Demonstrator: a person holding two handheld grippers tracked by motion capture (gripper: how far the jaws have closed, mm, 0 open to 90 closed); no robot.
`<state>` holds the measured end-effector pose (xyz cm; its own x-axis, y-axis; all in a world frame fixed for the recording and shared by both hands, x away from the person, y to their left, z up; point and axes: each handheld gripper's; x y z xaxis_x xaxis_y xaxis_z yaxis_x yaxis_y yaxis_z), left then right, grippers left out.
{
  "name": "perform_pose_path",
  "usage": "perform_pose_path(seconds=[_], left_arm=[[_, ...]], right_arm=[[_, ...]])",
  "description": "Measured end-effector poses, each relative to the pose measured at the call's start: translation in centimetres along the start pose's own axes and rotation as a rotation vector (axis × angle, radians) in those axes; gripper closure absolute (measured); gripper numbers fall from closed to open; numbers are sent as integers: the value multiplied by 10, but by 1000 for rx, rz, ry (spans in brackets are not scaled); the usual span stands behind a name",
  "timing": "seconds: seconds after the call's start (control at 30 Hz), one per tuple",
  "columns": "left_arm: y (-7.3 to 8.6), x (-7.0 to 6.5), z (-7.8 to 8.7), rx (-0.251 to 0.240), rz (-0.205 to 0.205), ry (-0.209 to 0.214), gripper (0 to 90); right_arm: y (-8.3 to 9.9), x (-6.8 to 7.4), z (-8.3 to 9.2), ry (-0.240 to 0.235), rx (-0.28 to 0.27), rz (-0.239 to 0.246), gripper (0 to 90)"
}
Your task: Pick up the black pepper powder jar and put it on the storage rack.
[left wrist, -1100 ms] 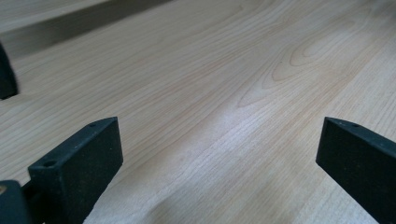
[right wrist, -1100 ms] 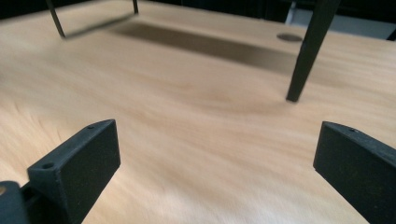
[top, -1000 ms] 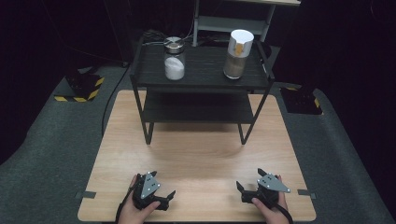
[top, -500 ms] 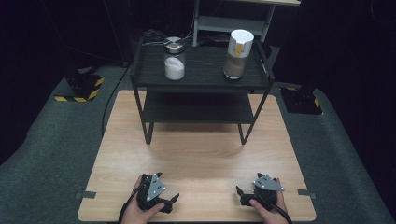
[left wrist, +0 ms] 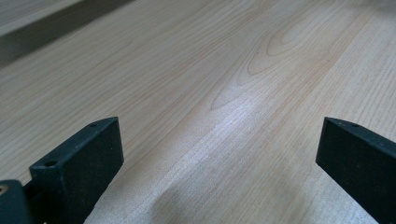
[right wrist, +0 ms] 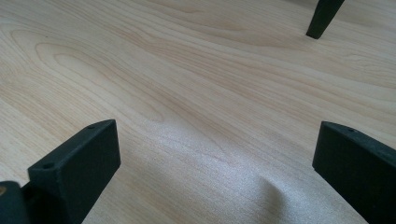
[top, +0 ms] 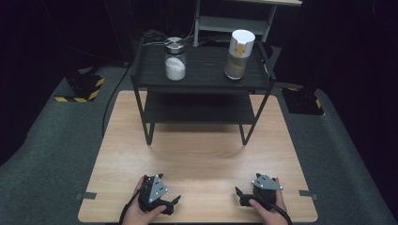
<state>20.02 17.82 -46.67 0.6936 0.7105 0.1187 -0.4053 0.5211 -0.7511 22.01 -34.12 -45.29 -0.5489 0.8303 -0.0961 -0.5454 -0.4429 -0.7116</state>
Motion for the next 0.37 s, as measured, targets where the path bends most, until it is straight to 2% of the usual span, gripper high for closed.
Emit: perform_pose_path(seconds=[0.37], left_arm=[[-6,-3,-5,6,-18,11,10]], right_arm=[[4,-6,3,-18,-1,-26,8]])
Point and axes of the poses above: each handheld gripper's, and its own axes: z roughly backward along the jaws, y roughly out of its underside, x roughly to its left, and after that the axes turned 8 degrees about x, right-handed
